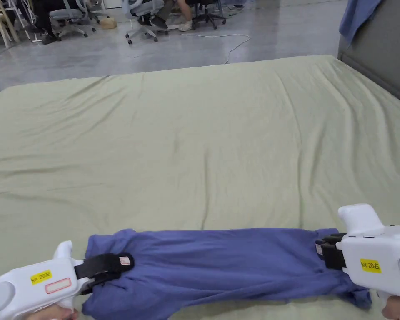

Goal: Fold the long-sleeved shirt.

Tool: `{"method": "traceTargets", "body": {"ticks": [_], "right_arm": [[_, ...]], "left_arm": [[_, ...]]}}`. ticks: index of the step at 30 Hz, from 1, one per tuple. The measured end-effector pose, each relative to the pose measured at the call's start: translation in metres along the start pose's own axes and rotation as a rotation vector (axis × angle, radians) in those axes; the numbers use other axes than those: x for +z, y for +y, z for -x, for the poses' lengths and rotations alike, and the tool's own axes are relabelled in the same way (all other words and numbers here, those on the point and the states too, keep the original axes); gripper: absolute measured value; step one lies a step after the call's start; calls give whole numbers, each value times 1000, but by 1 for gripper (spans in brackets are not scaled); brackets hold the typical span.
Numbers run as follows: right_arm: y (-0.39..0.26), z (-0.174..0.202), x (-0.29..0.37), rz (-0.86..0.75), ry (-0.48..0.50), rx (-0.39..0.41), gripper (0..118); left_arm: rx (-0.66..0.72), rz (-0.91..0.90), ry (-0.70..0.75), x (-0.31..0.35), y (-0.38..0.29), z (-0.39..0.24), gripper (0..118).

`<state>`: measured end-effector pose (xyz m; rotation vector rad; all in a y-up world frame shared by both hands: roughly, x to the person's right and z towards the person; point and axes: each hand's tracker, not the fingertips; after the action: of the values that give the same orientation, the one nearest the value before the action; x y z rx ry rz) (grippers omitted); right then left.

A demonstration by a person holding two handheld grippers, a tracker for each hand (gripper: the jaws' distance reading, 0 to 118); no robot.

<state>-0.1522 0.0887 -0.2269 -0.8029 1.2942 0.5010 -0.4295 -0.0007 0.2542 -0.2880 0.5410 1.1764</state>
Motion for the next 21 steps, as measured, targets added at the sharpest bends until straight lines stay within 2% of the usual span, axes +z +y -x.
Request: {"method": "traceTargets", "body": {"ticks": [4,9,11,15,18,21], "right_arm": [[0,4,2,-4,15,14,0],[0,8,4,-8,30,34,0],[0,10,4,-9,37,35,0],[0,12,4,-5,45,35,0],[-1,11,4,-4,34,37,0],[-3,8,3,-1,24,33,0]], "left_arm": [[-9,-95,85,60,7,2,17],[65,-138,324,104,7,16,17],[72,-122,275,103,5,10,17],[18,-116,221,85,-3,-41,17],[-16,-101,138,54,-12,-95,17],[-82,-34,127,7,-15,-132,17]]}}
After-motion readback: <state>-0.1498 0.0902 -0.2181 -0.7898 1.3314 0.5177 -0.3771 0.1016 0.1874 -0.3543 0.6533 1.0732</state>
